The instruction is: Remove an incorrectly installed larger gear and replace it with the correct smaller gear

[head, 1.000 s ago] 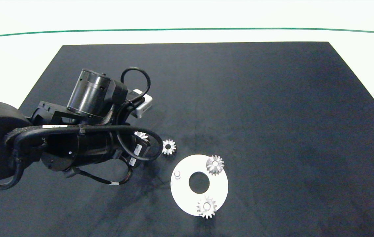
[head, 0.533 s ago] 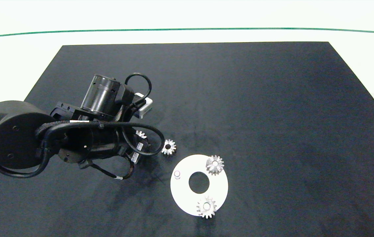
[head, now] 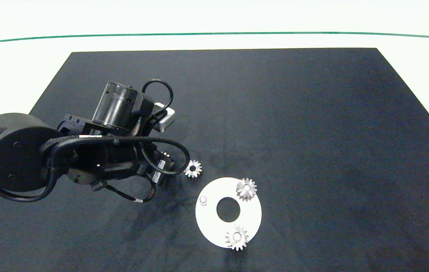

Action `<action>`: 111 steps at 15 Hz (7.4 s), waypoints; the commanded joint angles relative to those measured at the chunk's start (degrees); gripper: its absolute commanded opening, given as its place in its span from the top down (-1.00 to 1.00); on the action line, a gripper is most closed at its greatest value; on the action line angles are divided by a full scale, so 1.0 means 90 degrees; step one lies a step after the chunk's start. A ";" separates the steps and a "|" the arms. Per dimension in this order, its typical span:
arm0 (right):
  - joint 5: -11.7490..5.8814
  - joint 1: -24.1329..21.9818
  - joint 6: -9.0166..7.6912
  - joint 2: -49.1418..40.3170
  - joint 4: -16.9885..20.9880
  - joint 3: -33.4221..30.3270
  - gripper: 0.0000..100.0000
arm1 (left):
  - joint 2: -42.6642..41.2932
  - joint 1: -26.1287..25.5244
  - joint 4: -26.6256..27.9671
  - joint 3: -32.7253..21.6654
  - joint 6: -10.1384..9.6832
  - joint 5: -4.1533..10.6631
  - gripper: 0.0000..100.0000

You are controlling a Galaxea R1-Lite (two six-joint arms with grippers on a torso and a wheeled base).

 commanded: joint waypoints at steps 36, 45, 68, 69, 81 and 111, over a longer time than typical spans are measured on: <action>0.0006 0.0011 -0.0013 -0.0028 0.0008 0.0017 -1.00 | 0.0796 -0.1261 -0.0384 -0.0470 -0.1413 0.0395 -0.93; 0.0006 0.0002 -0.0013 -0.0028 0.0008 0.0037 -1.00 | 0.0893 -0.1261 -0.0384 -0.0421 -0.1325 0.0415 -0.57; 0.0045 0.0011 -0.0023 -0.0028 0.0008 0.0046 -1.00 | 0.1040 -0.1182 -0.0374 -0.0412 -0.1267 0.0522 0.36; 0.0045 0.0011 -0.0023 -0.0038 0.0008 0.0046 -1.00 | 0.1040 -0.1182 -0.0374 -0.0402 -0.1267 0.0522 0.39; 0.0035 0.0295 -0.0013 -0.0145 0.0018 0.0056 -1.00 | -0.0464 -0.1163 0.0007 -0.0011 -0.0817 0.0542 0.50; 0.0065 0.0353 -0.0013 -0.0282 -0.0109 0.0076 -1.00 | 0.0005 -0.2081 -0.0101 0.0565 -0.0563 0.0551 0.50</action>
